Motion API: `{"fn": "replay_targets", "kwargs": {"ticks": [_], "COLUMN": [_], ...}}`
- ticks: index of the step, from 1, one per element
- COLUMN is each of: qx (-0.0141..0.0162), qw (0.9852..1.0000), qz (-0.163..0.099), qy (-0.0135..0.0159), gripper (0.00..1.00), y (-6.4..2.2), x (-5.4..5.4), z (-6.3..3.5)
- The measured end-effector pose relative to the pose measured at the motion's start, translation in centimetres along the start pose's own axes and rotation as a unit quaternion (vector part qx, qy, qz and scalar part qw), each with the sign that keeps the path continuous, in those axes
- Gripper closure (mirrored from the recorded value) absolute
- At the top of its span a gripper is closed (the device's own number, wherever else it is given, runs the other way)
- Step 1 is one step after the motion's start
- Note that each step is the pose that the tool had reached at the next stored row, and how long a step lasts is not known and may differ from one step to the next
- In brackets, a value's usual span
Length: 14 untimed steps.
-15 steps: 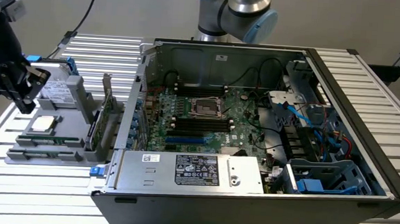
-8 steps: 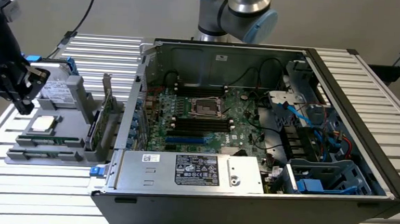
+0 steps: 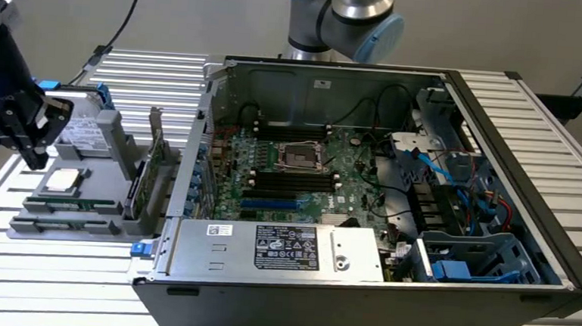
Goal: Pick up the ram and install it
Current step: 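Pick up the ram and move it above insertion slot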
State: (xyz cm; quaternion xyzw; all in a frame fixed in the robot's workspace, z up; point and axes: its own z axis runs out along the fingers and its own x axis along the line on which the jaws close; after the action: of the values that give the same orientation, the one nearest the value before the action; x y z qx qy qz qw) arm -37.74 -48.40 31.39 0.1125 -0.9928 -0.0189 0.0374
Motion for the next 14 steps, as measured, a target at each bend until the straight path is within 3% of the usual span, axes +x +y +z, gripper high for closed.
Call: {"fn": "replay_targets", "kwargs": {"ticks": [4,8,14], "qx": [-0.0003,-0.0013,-0.0031], "qw": [0.9994,0.9974,0.9918], "qz": [-0.036,-0.072,-0.127], "qy": [0.0010,0.0018,0.0030], "gripper": [0.90,0.90,0.90], "y": [0.00,-0.01,-0.03], "x": [-0.01,-0.02,-0.05], "z": [0.20,0.39,0.70]}}
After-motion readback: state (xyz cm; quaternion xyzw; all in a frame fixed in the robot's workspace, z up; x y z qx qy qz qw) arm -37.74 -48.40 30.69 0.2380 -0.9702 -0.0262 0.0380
